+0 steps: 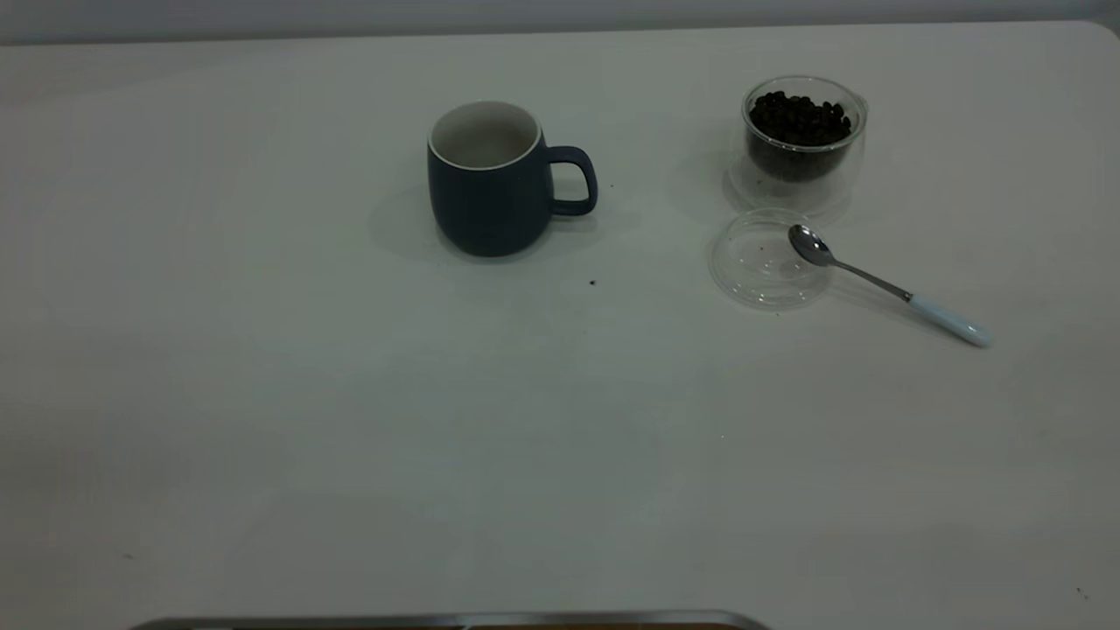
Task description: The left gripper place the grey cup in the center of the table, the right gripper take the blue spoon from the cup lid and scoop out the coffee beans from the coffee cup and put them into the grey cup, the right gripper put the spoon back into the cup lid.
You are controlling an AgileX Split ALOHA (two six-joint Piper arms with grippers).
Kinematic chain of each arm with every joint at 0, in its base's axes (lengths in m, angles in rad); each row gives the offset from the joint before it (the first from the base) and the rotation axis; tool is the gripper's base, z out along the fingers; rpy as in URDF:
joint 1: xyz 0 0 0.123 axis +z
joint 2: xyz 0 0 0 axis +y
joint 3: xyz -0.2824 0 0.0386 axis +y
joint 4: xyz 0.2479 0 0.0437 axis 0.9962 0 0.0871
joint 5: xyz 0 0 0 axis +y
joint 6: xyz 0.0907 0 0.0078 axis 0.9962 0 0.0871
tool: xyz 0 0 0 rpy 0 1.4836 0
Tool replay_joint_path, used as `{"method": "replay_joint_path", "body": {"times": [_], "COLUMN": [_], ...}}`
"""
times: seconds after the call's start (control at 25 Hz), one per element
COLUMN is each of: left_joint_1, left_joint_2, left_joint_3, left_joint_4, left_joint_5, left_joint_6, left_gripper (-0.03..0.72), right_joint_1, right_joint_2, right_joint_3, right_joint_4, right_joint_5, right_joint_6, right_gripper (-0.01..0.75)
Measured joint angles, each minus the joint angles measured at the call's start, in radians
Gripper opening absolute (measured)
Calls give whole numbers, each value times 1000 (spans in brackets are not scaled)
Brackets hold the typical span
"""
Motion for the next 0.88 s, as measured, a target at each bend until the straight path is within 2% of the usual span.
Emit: {"method": "replay_joint_path", "body": {"times": [0.48, 0.68, 0.88], "left_joint_1": [0, 0, 0], "left_joint_2": [0, 0, 0], "left_joint_3": [0, 0, 0], "left_joint_4": [0, 0, 0], "left_joint_5": [0, 0, 0], "left_joint_6": [0, 0, 0], "left_gripper": [545, 545, 545], "right_joint_1": [0, 62, 90], "right_joint_2": [-11, -11, -11], "right_joint_3": [53, 54, 54], "right_joint_4": [-148, -208, -247], "right_joint_5": [3, 3, 3], "right_joint_6": [164, 255, 303], "right_gripper": [588, 588, 588]}}
